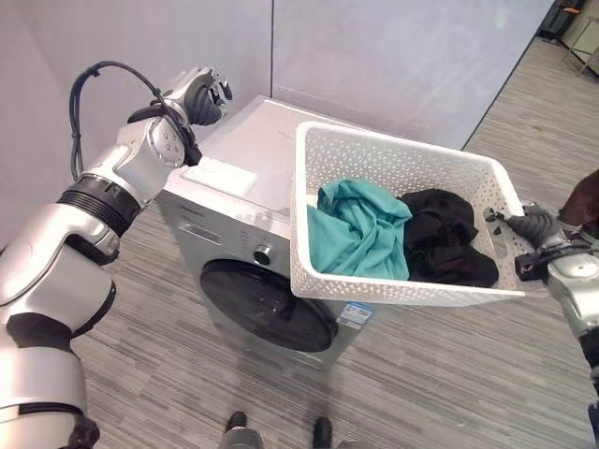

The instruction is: Grab the laundry basket,head to the washer,open it,put in the laundry and shut it.

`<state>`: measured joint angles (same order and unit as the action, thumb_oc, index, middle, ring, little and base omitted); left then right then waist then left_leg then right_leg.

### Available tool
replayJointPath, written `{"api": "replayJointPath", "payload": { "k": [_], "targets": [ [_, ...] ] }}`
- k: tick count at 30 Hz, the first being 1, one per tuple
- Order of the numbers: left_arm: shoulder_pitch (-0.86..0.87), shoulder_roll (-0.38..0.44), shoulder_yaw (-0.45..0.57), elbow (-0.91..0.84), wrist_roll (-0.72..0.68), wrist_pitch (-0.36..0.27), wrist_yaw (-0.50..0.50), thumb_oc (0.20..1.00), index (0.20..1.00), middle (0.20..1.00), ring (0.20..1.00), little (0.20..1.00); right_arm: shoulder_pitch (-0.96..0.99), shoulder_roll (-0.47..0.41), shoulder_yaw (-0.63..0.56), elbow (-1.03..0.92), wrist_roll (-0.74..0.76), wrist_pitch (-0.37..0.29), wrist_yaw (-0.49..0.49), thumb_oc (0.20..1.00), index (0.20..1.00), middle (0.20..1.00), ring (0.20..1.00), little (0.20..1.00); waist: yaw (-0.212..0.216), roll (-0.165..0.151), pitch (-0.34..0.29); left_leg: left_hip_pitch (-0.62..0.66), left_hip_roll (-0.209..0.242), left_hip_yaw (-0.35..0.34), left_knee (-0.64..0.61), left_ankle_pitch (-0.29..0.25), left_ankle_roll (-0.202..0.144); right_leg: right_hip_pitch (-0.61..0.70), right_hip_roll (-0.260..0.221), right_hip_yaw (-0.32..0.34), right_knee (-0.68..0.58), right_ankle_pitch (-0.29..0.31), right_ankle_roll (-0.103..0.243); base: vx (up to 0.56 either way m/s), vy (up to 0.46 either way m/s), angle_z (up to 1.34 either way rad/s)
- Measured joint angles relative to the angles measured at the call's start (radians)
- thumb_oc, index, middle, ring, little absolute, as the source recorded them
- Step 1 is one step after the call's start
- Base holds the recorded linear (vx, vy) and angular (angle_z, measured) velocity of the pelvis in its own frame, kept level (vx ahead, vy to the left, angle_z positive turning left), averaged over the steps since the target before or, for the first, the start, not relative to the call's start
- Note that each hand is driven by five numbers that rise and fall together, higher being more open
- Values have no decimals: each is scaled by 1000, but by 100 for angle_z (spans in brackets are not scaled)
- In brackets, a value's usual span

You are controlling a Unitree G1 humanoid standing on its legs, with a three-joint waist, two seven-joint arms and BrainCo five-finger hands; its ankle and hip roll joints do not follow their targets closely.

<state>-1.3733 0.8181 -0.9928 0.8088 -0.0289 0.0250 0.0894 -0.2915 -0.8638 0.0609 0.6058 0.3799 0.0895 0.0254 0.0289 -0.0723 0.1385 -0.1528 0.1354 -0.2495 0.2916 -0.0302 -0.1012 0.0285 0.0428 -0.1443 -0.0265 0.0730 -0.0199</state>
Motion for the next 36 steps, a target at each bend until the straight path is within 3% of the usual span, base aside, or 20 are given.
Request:
{"api": "replayJointPath", "payload": {
  "k": [3,5,7,10,11,12,13,15,17,19,20,21,22,23,24,26,27,28,31,36],
  "targets": [
    [7,-1,-3,33,1,16,-11,200,200,200,200,200,-7,3,1,144,0,41,-26,200,200,200,200,200,-28,9,14,-105,1,73,158,3,20,11,-9,-45,-11,-7,-15,27,-15,29],
    [-8,5,-4,27,7,9,-15,200,200,200,200,200,-32,18,7,215,-3,40,-50,200,200,200,200,200,-28,12,24,-97,-46,74,87,-17,16,19,-11,-38,-20,-23,-23,160,64,9],
    [-41,1,-6,27,7,-6,-15,200,200,200,200,200,-115,46,24,330,-2,45,-89,200,200,200,200,200,-1,12,57,-128,-130,33,-4,-20,10,20,-28,-24,-22,-27,-23,150,67,-10],
    [-100,22,-19,71,6,-5,-16,200,200,200,200,200,-159,49,51,324,-3,38,-87,200,200,200,200,200,36,73,99,-186,-149,-26,-146,11,-26,29,1,-3,-12,-35,-18,254,184,-40],
    [-135,47,-82,72,6,1,-20,200,200,200,200,200,-116,71,34,277,-6,26,-86,200,200,200,200,200,45,80,99,-200,-155,-1,-26,-5,0,63,-5,12,-19,-40,-9,369,253,-59],
    [-150,50,-74,67,6,-1,-20,200,200,200,200,200,-82,83,29,259,-6,21,-86,200,200,200,200,200,41,81,88,-178,-154,18,40,-17,30,85,-16,20,-9,-56,5,297,204,-37],
    [-171,56,-80,69,5,-7,-18,200,200,200,200,200,-68,78,29,258,-12,23,-86,200,200,200,200,200,24,99,69,-131,-146,10,32,-19,33,92,-19,25,6,-87,24,377,263,-25],
    [-200,87,-74,73,5,-31,-19,200,200,200,200,200,-67,76,34,266,-42,34,-90,200,200,200,200,200,12,86,52,-25,-202,57,-35,33,97,110,-99,81,66,-143,61,267,183,-63],
    [-220,114,-84,75,5,-31,-19,200,200,200,200,200,-66,46,52,264,-47,37,-85,200,200,200,200,200,17,75,24,19,-251,91,-43,-2,151,94,-155,79,162,-167,100,240,141,-53],
    [-175,136,-57,78,6,-30,-17,200,200,200,200,200,2,42,47,222,-81,35,-86,200,200,200,200,200,19,68,-4,89,-242,94,-107,-1,151,-15,-189,84,385,-217,111,56,-36,-18],
    [-139,158,-44,78,6,-22,-19,200,200,200,200,200,26,45,46,208,-81,36,-85,200,200,200,200,200,17,55,-27,113,-242,96,-134,11,163,-21,-208,79,312,-216,118,-12,-98,-12],
    [-121,163,-38,78,6,-21,-8,200,200,200,200,200,34,49,43,206,-81,32,-82,200,200,200,200,200,25,78,-22,117,-224,70,-145,-3,182,-66,-217,75,229,-198,125,16,-168,-2],
    [-96,180,-39,82,7,-24,-10,200,200,200,200,200,28,48,31,205,-81,26,-71,200,200,200,200,200,16,104,-11,117,-203,60,-151,8,171,-95,-208,81,122,-137,152,76,-195,17],
    [-87,191,-38,87,8,-25,-13,200,200,200,200,200,29,54,29,208,-80,25,-64,200,200,200,200,200,2,110,-8,118,-196,40,-165,16,158,-114,-210,82,23,-91,156,75,-167,61],
    [-97,174,-48,118,10,-20,-13,200,200,200,200,200,39,69,31,217,-81,30,-67,200,200,200,200,200,-10,102,-8,126,-199,16,-164,6,137,-121,-210,75,27,-65,141,108,-157,64],
    [-114,182,-80,111,13,-22,-13,200,200,200,200,200,54,122,31,217,-80,35,-67,200,200,200,200,200,11,45,-21,153,-215,11,-150,-37,107,-44,-204,50,14,-45,98,97,-112,31],
    [-109,181,-66,107,12,-23,-5,200,200,200,200,200,55,141,28,218,-80,33,-67,200,200,200,200,200,21,34,-25,159,-214,6,-140,-55,89,-19,-201,45,-20,20,115,51,-103,25],
    [-107,168,-65,91,12,-23,-6,200,200,200,200,200,66,153,20,217,-80,33,-67,200,200,200,200,200,24,49,-32,147,-191,-22,-107,-83,72,0,-172,7,-36,46,104,25,-81,41],
    [-106,136,-41,39,13,-38,-5,200,200,200,200,200,75,155,22,200,-82,33,-67,200,200,200,200,200,38,80,-45,117,-127,-50,-82,-97,51,6,-100,-45,-59,55,70,13,-52,34],
    [-114,107,-40,24,35,-46,-5,200,200,200,200,200,64,157,55,178,-94,33,-67,200,200,200,200,200,36,84,-43,99,-125,-44,-84,-92,39,5,-62,-65,-60,47,34,7,-12,4]
  ]
}}
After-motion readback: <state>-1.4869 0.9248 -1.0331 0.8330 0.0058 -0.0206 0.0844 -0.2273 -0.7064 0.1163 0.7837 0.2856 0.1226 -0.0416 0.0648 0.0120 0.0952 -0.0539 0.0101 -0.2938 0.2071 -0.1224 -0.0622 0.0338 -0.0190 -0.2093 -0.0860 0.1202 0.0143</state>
